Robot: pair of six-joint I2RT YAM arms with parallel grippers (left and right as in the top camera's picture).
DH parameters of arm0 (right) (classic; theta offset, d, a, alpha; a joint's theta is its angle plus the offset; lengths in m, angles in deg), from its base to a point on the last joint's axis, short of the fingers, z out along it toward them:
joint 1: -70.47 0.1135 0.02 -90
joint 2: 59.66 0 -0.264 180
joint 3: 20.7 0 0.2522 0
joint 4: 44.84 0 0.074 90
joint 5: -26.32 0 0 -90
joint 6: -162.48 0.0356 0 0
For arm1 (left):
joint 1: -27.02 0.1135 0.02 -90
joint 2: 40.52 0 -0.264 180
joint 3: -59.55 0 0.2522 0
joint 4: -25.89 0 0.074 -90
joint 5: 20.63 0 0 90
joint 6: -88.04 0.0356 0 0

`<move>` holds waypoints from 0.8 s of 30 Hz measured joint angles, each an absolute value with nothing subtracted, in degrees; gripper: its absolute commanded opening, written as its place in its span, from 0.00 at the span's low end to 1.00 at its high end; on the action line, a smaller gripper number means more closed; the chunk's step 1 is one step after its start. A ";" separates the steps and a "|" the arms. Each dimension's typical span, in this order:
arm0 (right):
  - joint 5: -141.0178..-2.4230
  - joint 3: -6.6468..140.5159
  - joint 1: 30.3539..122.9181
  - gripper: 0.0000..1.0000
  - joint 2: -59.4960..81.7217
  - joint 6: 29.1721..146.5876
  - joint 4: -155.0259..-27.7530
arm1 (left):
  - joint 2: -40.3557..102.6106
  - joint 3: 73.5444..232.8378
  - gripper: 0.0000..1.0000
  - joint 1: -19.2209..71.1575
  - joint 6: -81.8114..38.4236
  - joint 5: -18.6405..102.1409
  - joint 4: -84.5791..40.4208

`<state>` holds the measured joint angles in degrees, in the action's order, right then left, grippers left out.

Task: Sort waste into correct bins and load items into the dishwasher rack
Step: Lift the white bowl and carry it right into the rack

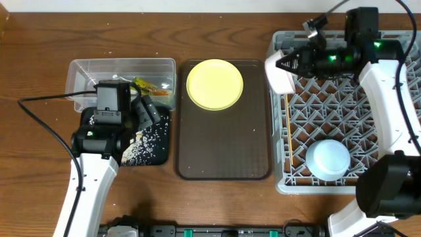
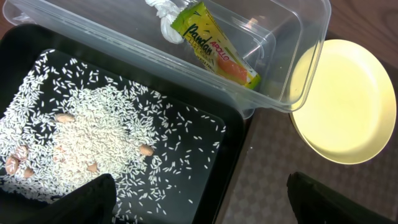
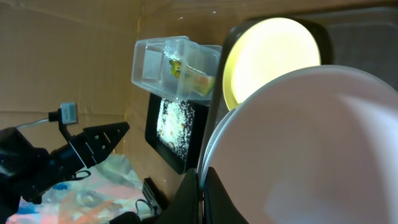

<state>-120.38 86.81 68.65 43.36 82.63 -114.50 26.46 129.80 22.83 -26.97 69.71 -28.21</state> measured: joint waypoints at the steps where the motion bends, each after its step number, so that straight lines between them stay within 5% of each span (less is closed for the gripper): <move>1: -120.63 86.16 67.86 0.01 43.34 82.66 -114.22 | 26.46 129.80 0.90 22.85 -26.97 69.71 -28.21; 24: -139.64 64.74 46.35 0.01 43.34 88.93 -88.54 | 26.46 129.80 0.90 22.83 -26.97 69.71 -28.21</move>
